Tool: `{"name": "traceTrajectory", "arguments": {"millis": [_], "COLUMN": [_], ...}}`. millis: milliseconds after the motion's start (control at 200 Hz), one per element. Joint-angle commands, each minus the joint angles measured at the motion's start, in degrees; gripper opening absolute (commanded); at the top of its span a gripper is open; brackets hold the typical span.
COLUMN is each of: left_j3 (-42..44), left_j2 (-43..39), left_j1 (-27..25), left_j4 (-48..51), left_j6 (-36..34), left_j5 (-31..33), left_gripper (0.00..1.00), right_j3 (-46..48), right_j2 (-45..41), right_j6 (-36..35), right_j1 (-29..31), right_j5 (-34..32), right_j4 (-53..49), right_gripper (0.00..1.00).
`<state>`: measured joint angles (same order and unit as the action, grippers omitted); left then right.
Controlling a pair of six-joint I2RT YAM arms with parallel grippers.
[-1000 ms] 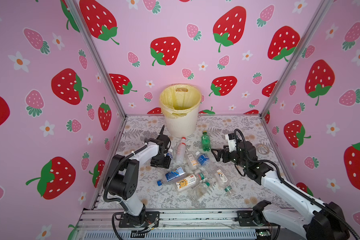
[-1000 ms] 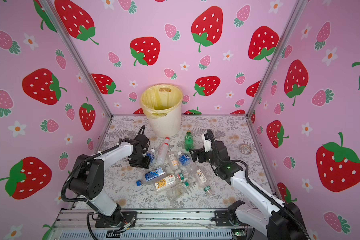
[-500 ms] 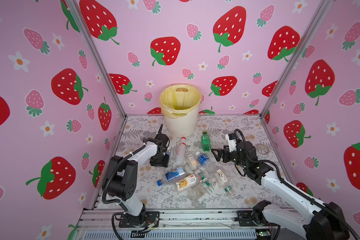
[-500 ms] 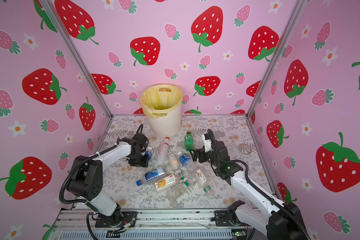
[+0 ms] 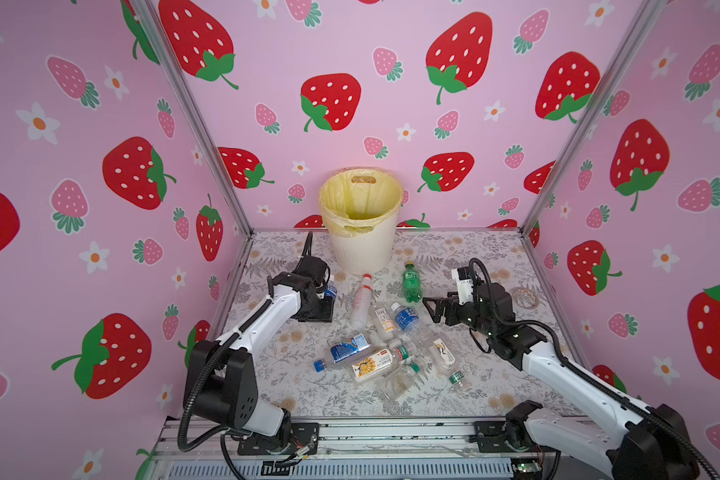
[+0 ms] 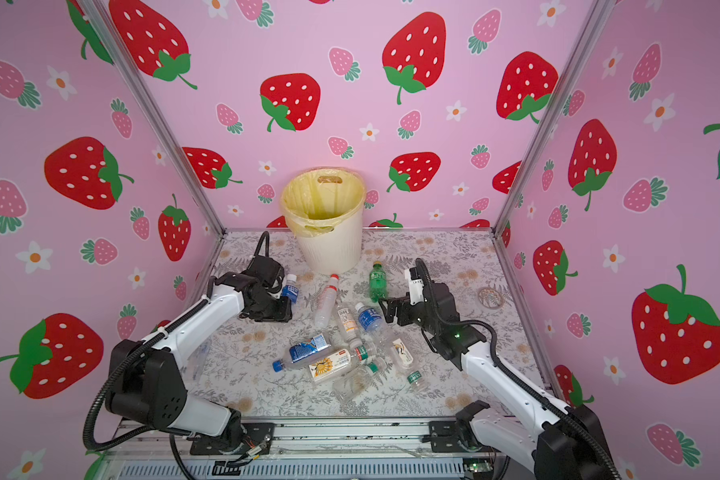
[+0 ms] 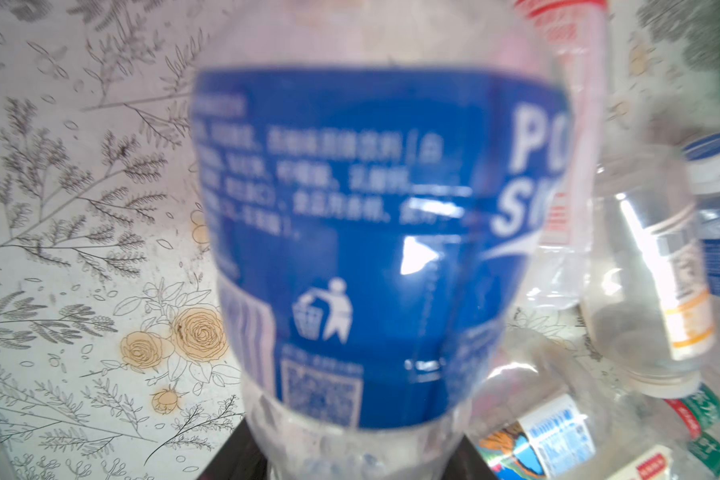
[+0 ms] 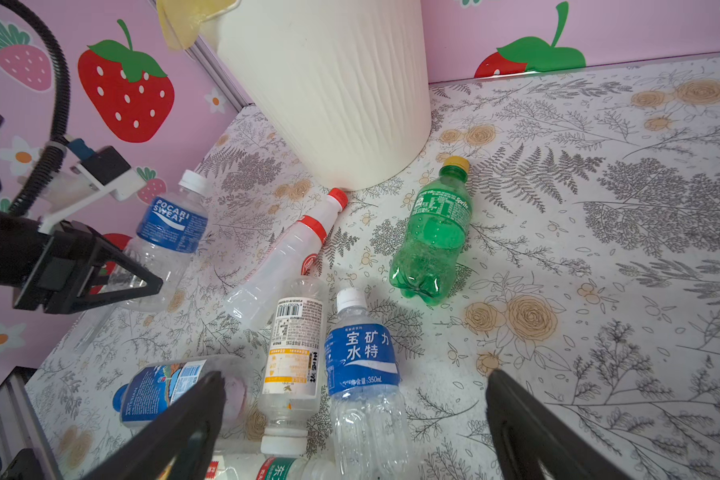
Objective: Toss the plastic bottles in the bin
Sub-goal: 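Lift the blue-labelled bottle with the left gripper and carry it over the bin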
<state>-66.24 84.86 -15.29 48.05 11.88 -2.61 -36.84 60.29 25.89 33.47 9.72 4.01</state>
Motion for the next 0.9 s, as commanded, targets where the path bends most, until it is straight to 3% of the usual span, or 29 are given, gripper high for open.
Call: {"name": "traceTrajectory", "arguments": {"millis": [0, 415, 600, 895], "left_j3": [-5.2, -13.4, -16.9, -11.3], "left_j2": [-2.4, -10.1, -10.8, -16.1], "left_j1": [0.7, 3.0, 4.0, 4.5], "left_j4": [2.4, -0.2, -4.2, -20.2], "left_j6": [0.6, 3.4, 4.0, 9.1], "left_j5": [-0.5, -4.9, -10.8, -12.3], "left_gripper": [0.54, 0.54, 0.54, 0.54], "right_j3": [0.9, 1.4, 2.7, 3.4], "right_j2": [-0.4, 0.3, 0.0, -0.1], "right_j6": [1.0, 2.0, 2.9, 2.7], "right_j1": [-0.3, -0.4, -0.5, -0.7], "right_j5": [-0.1, -3.1, -3.8, -4.5], "right_j4": [0.3, -1.3, -1.4, -2.5], "right_gripper": [0.99, 0.99, 0.99, 0.99]}}
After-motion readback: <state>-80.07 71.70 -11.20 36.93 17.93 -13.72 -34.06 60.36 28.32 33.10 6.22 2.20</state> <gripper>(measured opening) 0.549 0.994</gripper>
